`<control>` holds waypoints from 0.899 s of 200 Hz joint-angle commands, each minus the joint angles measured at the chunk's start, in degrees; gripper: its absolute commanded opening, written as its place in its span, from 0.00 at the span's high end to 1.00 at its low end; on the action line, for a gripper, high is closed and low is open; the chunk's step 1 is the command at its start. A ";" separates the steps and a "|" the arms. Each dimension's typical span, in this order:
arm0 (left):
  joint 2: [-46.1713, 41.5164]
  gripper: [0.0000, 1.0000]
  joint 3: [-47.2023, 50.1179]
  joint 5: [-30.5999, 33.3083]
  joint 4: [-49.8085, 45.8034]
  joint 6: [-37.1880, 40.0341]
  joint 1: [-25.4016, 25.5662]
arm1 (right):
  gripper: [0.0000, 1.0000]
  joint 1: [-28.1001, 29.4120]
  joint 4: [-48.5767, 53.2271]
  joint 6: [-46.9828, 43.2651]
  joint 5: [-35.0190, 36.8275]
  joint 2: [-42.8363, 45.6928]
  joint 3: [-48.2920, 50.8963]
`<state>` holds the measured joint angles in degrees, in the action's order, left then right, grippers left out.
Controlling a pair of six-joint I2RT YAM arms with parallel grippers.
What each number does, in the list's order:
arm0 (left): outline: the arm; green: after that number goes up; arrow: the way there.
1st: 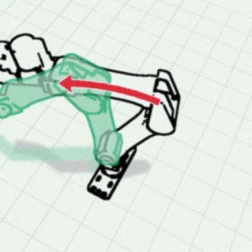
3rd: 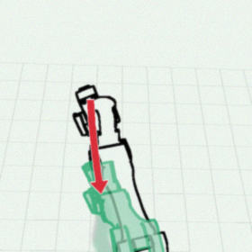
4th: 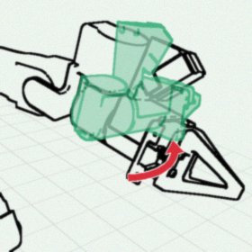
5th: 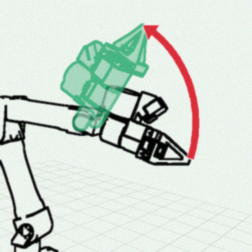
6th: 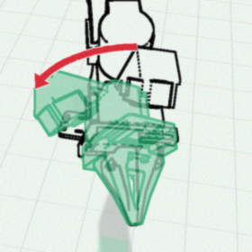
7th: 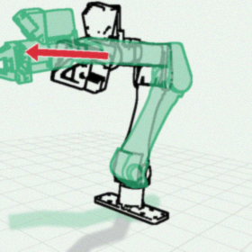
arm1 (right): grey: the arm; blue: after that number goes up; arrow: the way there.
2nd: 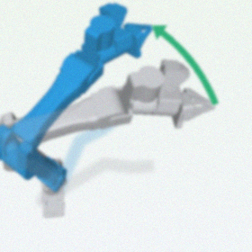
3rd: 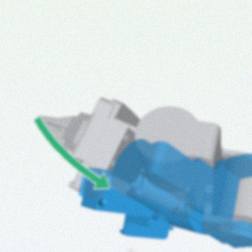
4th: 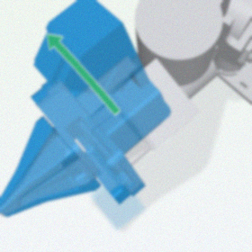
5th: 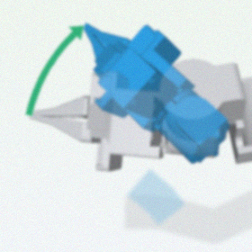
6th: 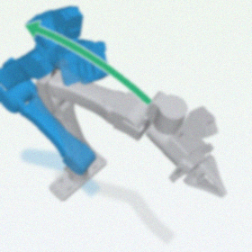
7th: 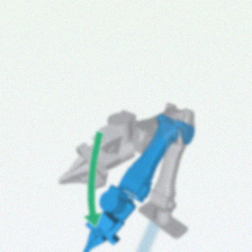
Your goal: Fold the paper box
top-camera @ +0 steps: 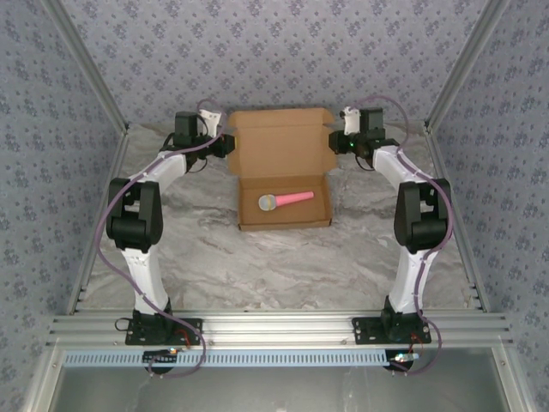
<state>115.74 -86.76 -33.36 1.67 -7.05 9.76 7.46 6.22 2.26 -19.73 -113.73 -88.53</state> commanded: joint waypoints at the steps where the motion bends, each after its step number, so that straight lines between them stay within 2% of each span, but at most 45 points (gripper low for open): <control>1: -2.48 0.92 -0.25 1.32 -0.45 -0.06 0.73 | 0.84 2.42 2.00 -1.23 7.03 4.16 0.52; 47: -6.34 0.93 3.17 8.24 0.93 -1.30 2.69 | 0.92 6.49 2.66 0.66 18.65 8.25 3.15; 100: -9.87 0.93 7.08 19.23 3.97 -1.41 6.66 | 0.93 10.41 2.32 3.40 29.33 10.81 5.39; 117: -10.37 0.91 8.18 21.93 4.90 -2.10 7.59 | 0.94 10.82 1.96 4.13 30.52 10.94 5.39; 180: -9.62 0.84 6.60 20.53 -1.31 -0.80 7.82 | 0.95 10.40 0.24 3.36 29.49 11.34 5.89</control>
<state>107.98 -78.87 -12.62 3.73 -8.99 17.39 17.93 8.32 5.30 9.23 -104.86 -83.24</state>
